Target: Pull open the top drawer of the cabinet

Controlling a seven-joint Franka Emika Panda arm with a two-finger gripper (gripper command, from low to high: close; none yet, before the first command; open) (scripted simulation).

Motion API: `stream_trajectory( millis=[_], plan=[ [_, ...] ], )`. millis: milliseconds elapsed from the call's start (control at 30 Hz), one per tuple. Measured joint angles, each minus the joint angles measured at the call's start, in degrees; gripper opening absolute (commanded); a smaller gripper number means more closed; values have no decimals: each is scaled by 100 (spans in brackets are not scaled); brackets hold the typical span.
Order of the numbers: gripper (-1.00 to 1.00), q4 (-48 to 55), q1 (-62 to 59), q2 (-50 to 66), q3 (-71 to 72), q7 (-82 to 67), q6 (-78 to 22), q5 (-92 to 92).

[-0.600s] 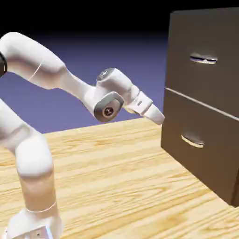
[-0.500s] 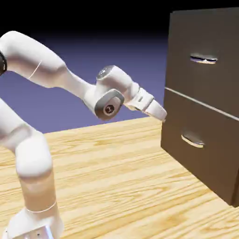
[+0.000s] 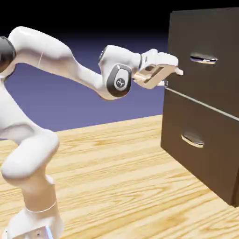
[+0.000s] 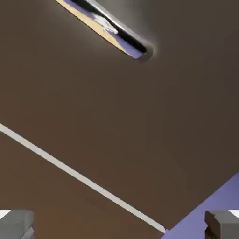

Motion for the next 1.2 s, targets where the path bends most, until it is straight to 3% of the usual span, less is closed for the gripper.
stream_trajectory(
  millis=[900,1167,1200],
  plan=[
    [0,2513,-5541,126,4961,-2449,2167,-983],
    [0,3537,-6995,-44,6150,-2091,1949,-1181],
    [-100,3644,-7146,-61,6273,-2054,1927,-1202]
  ],
)
